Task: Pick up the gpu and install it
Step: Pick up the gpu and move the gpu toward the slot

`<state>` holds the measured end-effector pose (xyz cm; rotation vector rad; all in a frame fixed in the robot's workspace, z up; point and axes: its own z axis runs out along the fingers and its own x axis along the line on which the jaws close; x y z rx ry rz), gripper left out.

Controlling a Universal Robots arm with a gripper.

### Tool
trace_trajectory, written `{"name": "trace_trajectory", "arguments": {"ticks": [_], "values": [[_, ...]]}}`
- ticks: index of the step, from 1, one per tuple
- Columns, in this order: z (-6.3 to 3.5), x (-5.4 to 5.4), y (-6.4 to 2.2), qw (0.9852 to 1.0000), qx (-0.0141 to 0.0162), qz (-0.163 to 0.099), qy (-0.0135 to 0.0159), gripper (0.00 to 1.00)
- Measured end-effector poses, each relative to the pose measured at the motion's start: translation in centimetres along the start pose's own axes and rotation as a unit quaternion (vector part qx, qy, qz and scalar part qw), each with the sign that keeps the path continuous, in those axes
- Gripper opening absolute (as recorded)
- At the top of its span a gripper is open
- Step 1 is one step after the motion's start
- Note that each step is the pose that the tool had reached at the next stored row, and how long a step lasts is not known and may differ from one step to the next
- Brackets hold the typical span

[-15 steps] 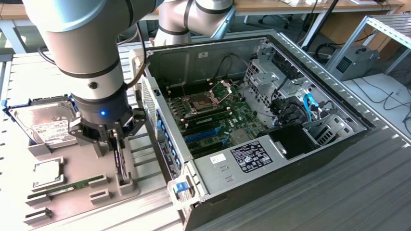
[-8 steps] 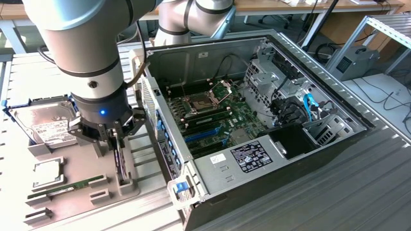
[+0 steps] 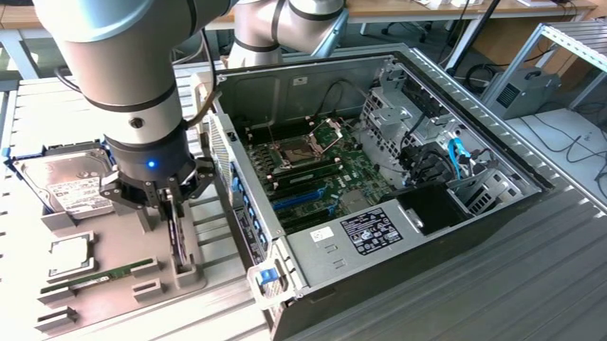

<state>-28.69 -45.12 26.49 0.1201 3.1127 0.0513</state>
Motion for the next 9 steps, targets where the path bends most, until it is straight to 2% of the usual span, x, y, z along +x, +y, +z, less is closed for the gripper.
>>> {"name": "trace_trajectory", "arguments": {"ticks": [9], "values": [[-0.32, -0.01, 0.01, 1.0000, -0.0018, 0.000, 0.0002, 0.26]]}}
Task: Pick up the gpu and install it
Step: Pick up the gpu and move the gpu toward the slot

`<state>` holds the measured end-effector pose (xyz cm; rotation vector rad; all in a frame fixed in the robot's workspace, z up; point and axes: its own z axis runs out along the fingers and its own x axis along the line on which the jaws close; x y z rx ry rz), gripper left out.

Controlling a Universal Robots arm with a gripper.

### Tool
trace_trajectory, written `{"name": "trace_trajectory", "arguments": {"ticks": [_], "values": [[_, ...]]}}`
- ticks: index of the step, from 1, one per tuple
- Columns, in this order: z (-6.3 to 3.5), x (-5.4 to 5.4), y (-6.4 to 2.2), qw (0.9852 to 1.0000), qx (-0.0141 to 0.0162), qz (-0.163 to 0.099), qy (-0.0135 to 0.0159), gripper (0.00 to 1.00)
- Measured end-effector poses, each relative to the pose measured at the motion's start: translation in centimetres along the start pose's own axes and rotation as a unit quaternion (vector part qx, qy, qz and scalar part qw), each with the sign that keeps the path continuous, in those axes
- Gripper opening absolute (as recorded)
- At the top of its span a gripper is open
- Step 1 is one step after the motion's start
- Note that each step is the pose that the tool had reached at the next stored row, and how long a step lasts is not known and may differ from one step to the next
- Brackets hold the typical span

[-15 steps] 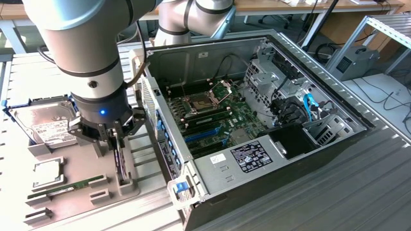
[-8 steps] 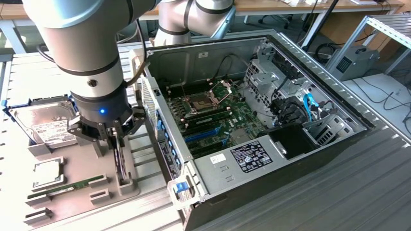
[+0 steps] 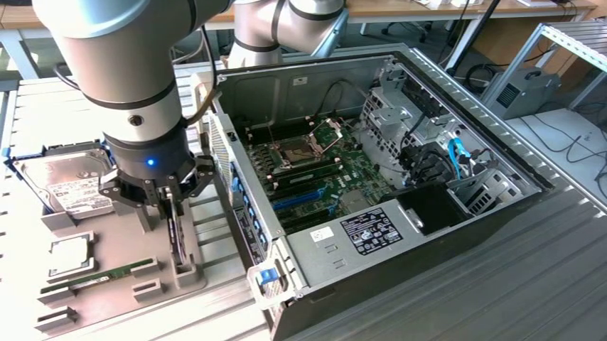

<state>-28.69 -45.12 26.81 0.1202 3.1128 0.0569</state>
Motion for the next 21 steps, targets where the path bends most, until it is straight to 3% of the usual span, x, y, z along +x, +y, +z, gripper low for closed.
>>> {"name": "trace_trajectory", "arguments": {"ticks": [21], "values": [[-0.54, -0.01, 0.02, 1.0000, -0.0048, 0.000, 0.0003, 0.26]]}}
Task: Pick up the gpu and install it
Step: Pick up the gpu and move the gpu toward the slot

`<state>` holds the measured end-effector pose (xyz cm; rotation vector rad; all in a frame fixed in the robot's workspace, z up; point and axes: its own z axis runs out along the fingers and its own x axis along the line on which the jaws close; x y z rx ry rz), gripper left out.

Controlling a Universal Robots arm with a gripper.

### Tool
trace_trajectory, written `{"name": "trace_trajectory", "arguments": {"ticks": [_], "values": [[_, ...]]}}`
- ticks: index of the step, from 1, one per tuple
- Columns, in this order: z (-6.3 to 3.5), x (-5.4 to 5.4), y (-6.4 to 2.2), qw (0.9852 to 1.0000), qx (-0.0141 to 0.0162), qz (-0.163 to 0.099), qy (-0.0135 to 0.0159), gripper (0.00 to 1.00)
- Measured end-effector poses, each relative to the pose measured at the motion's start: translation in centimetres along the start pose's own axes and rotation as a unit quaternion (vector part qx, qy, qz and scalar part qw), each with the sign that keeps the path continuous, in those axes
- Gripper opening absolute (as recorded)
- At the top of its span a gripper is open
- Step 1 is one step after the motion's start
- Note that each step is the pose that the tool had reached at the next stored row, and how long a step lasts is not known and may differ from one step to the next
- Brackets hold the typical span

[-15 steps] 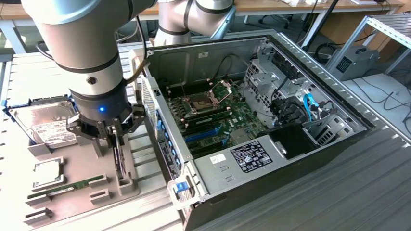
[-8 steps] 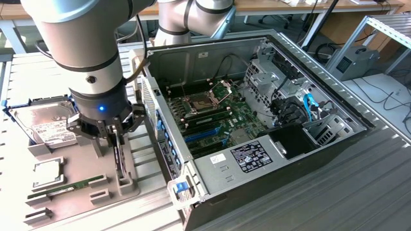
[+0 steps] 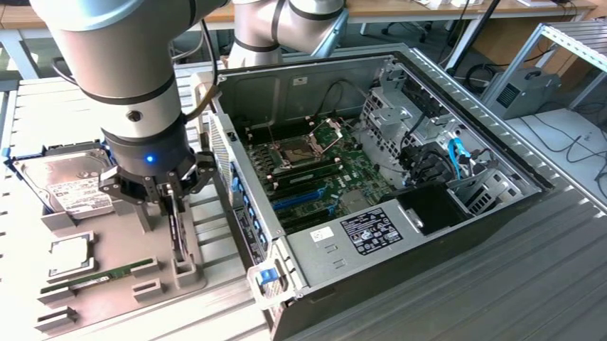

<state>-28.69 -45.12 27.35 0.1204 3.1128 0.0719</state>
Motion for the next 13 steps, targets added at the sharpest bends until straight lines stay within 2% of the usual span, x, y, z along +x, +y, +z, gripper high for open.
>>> {"name": "trace_trajectory", "arguments": {"ticks": [13], "values": [[-0.43, -0.01, 0.02, 1.0000, -0.0026, 0.000, 0.0003, 0.26]]}}
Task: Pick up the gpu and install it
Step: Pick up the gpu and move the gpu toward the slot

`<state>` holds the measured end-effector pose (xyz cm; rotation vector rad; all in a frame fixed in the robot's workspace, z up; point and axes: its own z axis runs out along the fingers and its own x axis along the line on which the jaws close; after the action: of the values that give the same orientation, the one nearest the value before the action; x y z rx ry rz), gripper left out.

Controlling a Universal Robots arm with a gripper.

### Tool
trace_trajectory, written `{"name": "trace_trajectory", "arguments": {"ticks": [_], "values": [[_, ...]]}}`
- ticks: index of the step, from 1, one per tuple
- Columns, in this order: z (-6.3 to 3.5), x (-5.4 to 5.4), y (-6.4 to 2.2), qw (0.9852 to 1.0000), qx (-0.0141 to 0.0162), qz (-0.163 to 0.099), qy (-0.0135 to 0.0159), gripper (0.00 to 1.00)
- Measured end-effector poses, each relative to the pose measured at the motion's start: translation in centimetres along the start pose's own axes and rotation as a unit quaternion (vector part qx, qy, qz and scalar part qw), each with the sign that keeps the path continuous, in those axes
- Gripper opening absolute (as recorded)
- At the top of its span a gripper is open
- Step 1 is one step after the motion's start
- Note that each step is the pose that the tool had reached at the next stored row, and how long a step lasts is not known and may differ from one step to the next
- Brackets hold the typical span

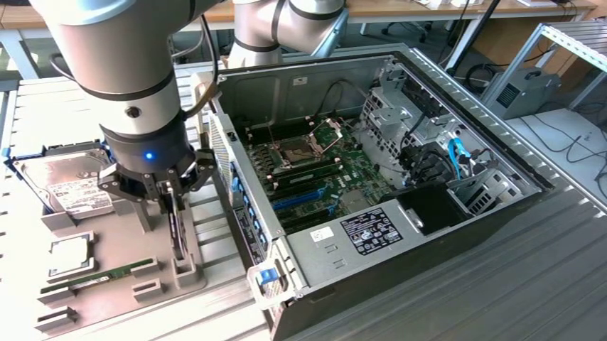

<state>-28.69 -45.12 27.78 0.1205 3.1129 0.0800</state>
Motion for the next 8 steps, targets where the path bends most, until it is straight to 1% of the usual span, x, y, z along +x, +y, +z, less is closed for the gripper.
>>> {"name": "trace_trajectory", "arguments": {"ticks": [8], "values": [[-0.34, -0.01, 0.02, 1.0000, -0.0020, 0.000, 0.0001, 0.26]]}}
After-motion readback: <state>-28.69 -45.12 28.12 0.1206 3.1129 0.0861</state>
